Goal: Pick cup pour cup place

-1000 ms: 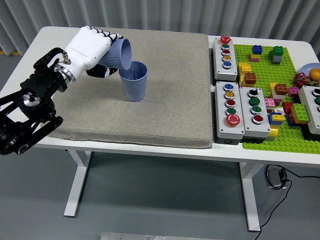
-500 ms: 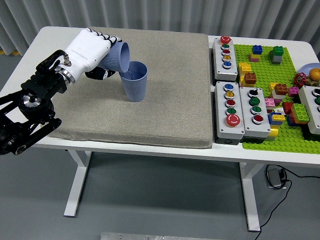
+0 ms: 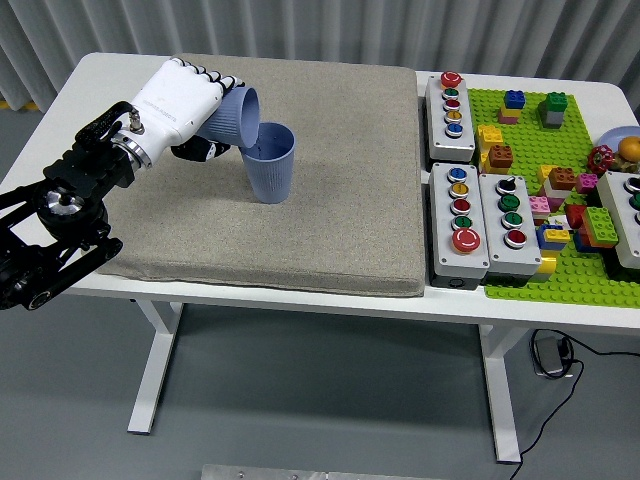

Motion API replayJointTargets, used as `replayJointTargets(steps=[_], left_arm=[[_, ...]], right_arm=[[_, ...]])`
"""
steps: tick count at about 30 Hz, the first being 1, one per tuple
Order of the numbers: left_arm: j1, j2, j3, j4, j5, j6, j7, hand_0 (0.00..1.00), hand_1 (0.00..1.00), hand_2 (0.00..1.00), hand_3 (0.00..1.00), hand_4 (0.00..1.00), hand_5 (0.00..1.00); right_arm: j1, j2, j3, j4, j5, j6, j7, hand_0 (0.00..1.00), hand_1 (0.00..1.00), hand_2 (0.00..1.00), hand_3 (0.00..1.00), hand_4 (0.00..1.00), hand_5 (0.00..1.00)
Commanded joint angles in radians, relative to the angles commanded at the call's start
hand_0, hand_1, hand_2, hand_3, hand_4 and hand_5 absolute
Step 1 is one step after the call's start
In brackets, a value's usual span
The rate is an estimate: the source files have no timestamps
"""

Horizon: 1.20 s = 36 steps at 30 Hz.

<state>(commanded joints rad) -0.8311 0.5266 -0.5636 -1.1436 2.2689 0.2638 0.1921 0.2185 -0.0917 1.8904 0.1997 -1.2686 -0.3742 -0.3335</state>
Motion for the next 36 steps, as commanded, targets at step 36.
replayJointTargets(steps=[36], left_arm=[[0.003, 0.004, -0.040, 0.003, -0.032, 0.031, -0.014, 0.443, 0.463, 0.484, 0.489, 0.704, 0.166]], right_arm=[[0.013, -0.001, -0.003, -0.001, 0.011, -0.006, 0.003, 0.671, 0.558, 0.494, 0.536, 0.048, 0.406]])
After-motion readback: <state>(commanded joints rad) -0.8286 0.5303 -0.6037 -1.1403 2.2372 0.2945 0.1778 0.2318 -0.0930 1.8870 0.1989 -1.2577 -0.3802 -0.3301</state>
